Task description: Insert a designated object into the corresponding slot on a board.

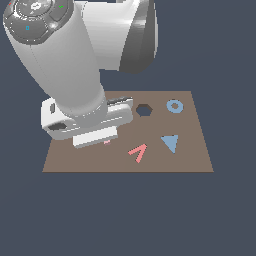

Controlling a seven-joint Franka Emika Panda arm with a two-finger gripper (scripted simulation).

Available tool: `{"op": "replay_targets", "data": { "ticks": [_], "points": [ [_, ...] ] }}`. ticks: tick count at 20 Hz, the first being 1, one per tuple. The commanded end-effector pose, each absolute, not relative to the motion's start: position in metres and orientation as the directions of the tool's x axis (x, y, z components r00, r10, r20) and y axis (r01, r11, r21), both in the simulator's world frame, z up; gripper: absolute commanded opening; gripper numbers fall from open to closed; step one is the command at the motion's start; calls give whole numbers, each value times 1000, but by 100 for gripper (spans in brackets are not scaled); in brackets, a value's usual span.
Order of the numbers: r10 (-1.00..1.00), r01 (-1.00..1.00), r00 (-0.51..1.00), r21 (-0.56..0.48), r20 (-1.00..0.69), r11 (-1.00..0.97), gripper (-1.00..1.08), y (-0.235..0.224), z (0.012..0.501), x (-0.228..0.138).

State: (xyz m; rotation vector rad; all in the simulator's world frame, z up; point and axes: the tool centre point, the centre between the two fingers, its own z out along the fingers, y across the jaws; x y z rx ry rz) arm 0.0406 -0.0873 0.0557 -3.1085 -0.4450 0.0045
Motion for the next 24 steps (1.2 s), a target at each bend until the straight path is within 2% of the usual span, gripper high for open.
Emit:
{"op": "replay_targets", "data": {
  "ticks": [1,16,17,24],
  "points": [
    [297,297,955,-1,-1,-955,100,-90,52,45],
    [305,305,952,0,0,-952,100,-92,30,47],
    [305,305,952,0,0,-952,-100,-92,30,47],
    [305,305,952,0,0,-952,-100,-92,30,47]
  ]
}}
